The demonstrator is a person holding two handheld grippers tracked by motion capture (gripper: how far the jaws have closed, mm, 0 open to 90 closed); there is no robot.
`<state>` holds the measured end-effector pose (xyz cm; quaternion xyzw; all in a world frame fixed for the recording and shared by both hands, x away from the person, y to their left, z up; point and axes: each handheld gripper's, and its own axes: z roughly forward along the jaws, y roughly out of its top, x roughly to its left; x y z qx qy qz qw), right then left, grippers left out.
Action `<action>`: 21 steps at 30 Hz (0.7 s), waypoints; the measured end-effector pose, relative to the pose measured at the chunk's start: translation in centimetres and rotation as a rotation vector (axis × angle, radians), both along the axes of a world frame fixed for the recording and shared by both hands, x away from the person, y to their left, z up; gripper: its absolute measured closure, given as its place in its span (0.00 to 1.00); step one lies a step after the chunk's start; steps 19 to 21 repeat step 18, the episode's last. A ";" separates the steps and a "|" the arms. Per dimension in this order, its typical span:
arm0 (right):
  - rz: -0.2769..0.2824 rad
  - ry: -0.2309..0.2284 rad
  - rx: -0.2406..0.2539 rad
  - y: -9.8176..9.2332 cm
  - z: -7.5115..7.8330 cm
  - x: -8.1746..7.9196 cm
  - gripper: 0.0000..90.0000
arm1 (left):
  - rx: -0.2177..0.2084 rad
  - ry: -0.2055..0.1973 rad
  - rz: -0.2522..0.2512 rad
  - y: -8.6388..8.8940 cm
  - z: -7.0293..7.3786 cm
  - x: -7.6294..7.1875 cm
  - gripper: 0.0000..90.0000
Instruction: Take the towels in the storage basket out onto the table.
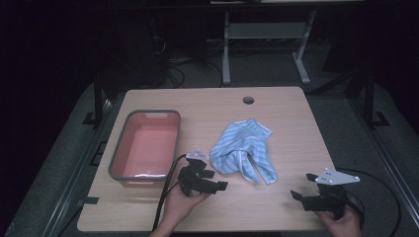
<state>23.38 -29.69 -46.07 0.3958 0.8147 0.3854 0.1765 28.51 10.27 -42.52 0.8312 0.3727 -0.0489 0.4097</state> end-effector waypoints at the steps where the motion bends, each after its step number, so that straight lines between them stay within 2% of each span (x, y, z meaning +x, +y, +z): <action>1: 0.000 0.000 0.000 0.0 0.0 0.0 0.16 | 0.005 0.000 -0.001 0.1 -0.1 -0.1 0.32; 12: 0.003 0.005 -0.006 0.1 -0.1 0.0 0.16 | 0.007 -0.003 0.005 0.9 -0.6 -1.6 0.31; 18: -0.008 0.004 0.001 -0.1 -0.2 0.0 0.16 | 0.024 -0.004 0.000 1.0 -1.3 -2.2 0.31; 21: -0.008 0.004 0.001 -0.1 -0.2 0.0 0.16 | 0.024 -0.004 0.000 1.0 -1.3 -2.2 0.31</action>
